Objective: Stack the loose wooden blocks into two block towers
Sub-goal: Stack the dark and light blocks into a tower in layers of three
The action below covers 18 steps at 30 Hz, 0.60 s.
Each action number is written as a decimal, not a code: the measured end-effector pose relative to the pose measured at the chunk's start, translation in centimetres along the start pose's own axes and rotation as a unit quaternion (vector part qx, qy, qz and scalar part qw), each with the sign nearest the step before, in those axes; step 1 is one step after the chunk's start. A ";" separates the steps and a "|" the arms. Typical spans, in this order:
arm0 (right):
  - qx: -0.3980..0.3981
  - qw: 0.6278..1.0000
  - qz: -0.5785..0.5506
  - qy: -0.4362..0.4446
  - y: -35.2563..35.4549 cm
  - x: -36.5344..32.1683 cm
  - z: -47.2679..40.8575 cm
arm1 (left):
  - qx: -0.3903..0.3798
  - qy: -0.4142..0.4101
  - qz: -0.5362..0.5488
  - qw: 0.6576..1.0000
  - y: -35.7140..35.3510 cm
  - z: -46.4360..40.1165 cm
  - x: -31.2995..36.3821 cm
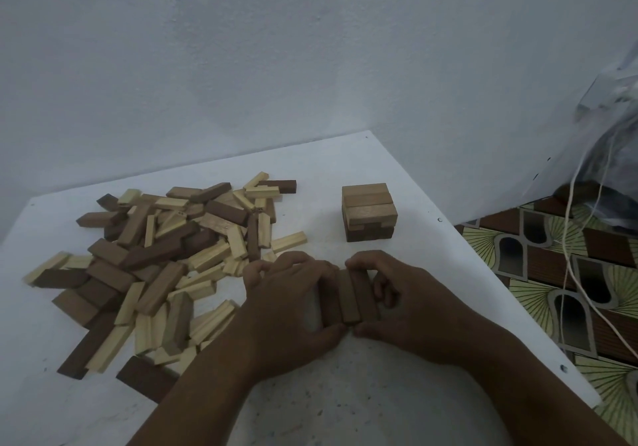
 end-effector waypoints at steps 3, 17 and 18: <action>-0.023 1.000 -0.014 0.000 0.3 -0.5 -0.1 | -0.018 0.004 0.008 1.000 0.2 -0.4 0.1; 0.070 0.994 -0.004 0.080 5.7 -1.8 -3.4 | 0.034 -0.001 0.049 0.998 3.7 -4.7 1.7; 0.071 0.994 -0.004 0.079 6.4 -2.0 -3.9 | 0.042 -0.006 0.057 0.997 3.9 -5.5 1.8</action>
Point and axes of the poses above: each hand's wrist, its own z-axis away from the middle knuckle, its own y-axis out of the back of the hand, x = y × z, the point moved 2 cm from there along -z, towards the middle knuckle, and after that the axes turned 7 degrees about x, right-handed, at the moved point
